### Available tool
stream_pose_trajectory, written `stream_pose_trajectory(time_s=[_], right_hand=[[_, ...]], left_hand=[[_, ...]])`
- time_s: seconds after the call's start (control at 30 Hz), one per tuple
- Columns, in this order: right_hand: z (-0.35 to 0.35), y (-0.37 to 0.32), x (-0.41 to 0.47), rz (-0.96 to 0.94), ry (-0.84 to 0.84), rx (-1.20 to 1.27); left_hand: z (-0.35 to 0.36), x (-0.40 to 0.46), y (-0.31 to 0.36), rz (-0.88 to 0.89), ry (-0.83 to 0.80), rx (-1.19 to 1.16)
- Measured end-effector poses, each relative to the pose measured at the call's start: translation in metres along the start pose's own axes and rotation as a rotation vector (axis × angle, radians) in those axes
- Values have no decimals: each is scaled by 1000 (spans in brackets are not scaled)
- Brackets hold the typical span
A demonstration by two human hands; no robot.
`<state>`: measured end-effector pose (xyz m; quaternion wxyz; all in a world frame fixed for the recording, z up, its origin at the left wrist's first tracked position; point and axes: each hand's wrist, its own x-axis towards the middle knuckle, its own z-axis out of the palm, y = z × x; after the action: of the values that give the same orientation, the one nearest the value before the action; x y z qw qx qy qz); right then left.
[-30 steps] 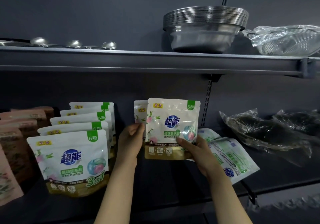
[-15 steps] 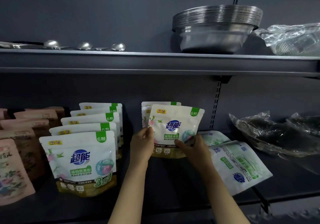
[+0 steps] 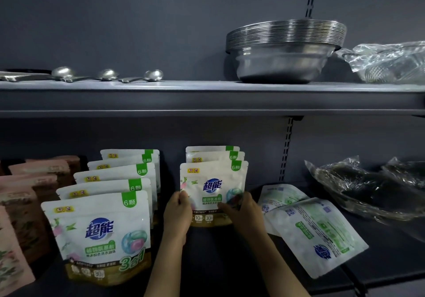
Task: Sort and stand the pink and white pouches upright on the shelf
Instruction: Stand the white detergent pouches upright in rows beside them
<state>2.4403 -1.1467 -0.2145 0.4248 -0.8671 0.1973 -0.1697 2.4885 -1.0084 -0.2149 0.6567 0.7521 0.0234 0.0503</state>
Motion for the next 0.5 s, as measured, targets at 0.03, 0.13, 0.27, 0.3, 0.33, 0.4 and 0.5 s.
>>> stream_pose_trajectory(time_s=[0.03,0.13,0.27,0.3,0.33,0.4,0.5], right_hand=[[0,2,1,11,-4,5],[1,8,4,37,3,70],[1,12,10,57,14,88],[1,12,11,58,12,83],[1,12,12,59,9,78],[1,13,14,55,6,75],[2,13,14,43,7,83]], left_hand=[[3,1,-3,-10,-8,-5],[13,2,-10,-10,-26,-17],[22,5,-10,-15,-38,-16],[22,6,-10,-19,-33,-11],[22,7,-10,-21,-27,-8],[22,9,-11,-26,-23,-11],[23,8,-11,-30,-24,-17]])
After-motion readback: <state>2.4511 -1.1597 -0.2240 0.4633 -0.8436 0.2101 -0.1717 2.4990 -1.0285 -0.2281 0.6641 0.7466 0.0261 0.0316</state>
